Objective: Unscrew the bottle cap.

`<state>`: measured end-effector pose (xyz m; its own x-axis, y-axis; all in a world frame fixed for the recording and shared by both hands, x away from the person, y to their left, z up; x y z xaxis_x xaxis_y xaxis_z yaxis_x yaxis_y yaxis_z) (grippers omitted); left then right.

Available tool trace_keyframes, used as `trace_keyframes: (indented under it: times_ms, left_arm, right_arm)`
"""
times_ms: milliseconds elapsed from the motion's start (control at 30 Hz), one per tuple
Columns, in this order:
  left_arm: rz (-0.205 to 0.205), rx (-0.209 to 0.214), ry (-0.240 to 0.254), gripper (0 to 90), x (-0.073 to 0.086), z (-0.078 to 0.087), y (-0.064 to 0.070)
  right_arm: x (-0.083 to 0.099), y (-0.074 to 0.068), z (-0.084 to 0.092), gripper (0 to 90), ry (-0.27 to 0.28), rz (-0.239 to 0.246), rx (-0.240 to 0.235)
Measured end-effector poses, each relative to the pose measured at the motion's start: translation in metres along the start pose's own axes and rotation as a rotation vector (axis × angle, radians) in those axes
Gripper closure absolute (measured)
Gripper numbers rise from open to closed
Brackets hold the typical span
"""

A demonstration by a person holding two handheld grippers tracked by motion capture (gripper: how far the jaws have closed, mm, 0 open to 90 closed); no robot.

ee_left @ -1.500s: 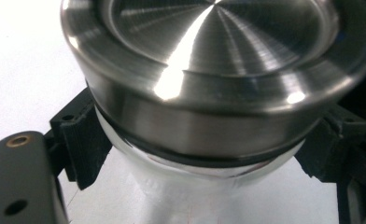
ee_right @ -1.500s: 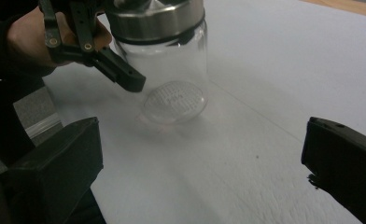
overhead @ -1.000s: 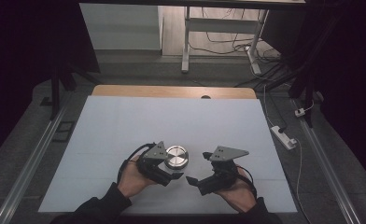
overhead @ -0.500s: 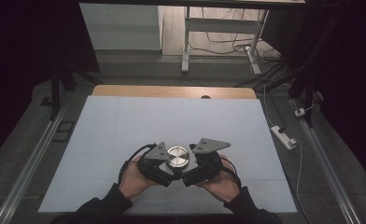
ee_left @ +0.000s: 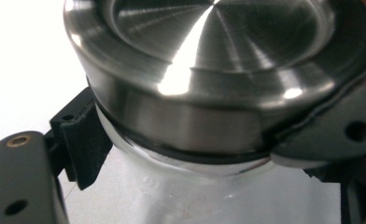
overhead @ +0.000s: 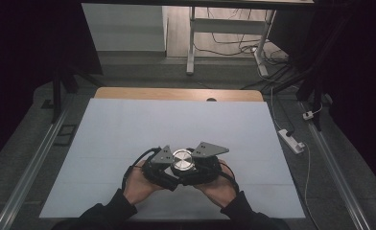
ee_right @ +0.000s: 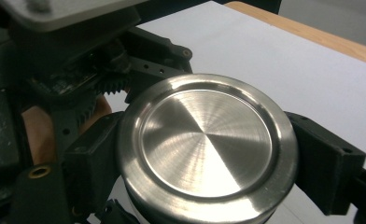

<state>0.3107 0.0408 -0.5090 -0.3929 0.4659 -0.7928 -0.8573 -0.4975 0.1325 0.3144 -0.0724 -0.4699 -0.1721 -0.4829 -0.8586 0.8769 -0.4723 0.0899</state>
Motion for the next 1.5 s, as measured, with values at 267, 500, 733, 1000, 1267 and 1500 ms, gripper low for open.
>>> trace_keyframes:
  times_ms: [267,500,733,1000,1267,1500]
  left_arm:
    - [-0.066,0.126,-0.004,16.1,0.000,0.005,0.003]
    - [-0.145,0.228,-0.017,16.1,0.002,0.008,0.009]
    - [-0.162,0.243,-0.017,16.1,0.003,0.006,0.012]
    - [-0.074,0.119,0.021,16.1,0.002,0.008,0.001]
    - [0.002,-0.015,0.021,16.1,0.001,0.007,-0.005]
    - [0.025,-0.062,0.017,16.1,-0.001,0.005,-0.001]
  right_arm:
    - [0.000,0.002,0.008,18.3,0.011,0.071,-0.158]
    - [0.002,0.004,0.014,18.2,0.043,0.170,-0.360]
    - [0.006,0.004,0.016,16.8,0.064,0.201,-0.458]
    - [0.002,0.007,0.014,0.0,0.033,0.089,-0.323]
    - [-0.002,0.010,0.011,0.0,0.002,-0.018,-0.114]
    - [-0.004,0.002,0.003,3.0,0.009,-0.006,0.008]
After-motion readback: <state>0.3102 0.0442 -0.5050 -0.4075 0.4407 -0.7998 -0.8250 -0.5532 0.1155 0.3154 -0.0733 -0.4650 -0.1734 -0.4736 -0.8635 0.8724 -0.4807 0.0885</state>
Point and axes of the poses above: each handheld gripper's, and its own axes: z roughly backward along the jaws, x roughly out of its underside, y roughly to its right, the point moved 5 cm from there along -z, roughly forward along the jaws, and after that the axes turned 7 degrees about z, right-handed, at the moved point
